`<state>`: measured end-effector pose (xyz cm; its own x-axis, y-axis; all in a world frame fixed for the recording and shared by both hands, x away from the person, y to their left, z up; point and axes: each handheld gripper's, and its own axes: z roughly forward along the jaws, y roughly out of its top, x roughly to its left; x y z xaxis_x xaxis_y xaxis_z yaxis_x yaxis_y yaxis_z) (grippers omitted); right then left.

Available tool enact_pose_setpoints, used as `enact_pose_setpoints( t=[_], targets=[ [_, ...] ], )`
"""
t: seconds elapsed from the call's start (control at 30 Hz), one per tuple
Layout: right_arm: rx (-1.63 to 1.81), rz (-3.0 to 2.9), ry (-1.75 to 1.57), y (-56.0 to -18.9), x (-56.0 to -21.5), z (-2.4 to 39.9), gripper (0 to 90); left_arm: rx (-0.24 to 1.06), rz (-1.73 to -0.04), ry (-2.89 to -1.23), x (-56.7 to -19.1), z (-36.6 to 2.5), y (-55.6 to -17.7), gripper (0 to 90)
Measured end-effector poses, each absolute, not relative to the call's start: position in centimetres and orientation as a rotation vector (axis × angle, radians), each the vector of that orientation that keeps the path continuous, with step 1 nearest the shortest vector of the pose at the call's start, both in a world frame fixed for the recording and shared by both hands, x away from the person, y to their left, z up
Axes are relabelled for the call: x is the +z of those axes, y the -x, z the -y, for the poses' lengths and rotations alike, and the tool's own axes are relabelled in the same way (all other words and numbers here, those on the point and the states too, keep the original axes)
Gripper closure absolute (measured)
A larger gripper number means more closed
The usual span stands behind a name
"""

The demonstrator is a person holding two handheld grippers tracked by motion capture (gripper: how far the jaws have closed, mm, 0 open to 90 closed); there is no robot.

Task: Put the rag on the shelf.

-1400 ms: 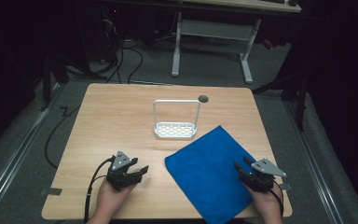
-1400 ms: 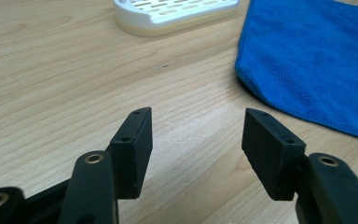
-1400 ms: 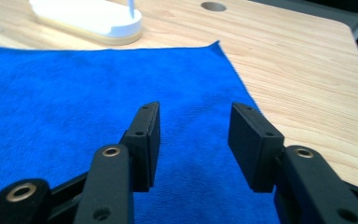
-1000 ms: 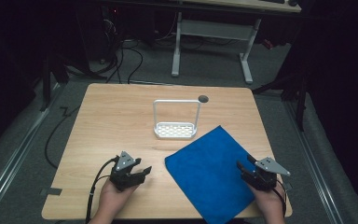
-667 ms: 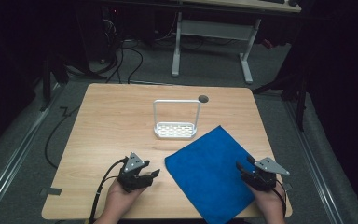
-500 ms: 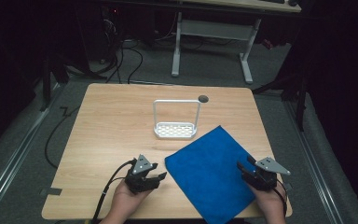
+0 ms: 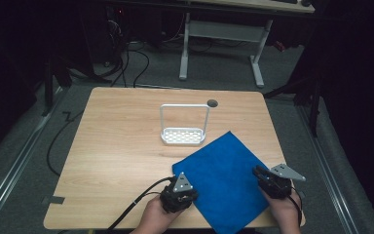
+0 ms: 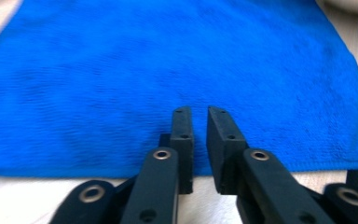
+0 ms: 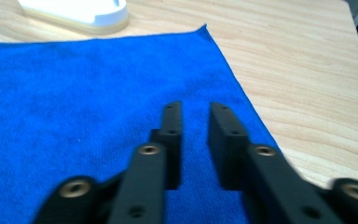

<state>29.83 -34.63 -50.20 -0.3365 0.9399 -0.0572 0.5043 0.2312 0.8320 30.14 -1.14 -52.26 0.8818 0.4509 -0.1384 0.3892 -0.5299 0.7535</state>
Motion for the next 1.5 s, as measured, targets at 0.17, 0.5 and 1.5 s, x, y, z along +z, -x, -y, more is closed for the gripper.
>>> enact_pose_setpoints(
  t=[0.17,0.5,1.5],
  targets=[
    [0.896,-1.961,-1.338,-30.4,-50.5,35.5,90.0,0.082,-0.569,-2.221,-52.6,2.1,-29.8,86.4],
    [0.776,-1.991,-1.443,-32.2,-52.3,37.1,90.0,0.082,-0.559,-2.23,-52.9,2.2,-29.7,86.5],
    [0.979,-2.166,-1.313,-27.9,-51.6,30.7,90.0,0.214,-0.93,-2.133,-52.6,-7.6,-34.6,83.8]
  ],
)
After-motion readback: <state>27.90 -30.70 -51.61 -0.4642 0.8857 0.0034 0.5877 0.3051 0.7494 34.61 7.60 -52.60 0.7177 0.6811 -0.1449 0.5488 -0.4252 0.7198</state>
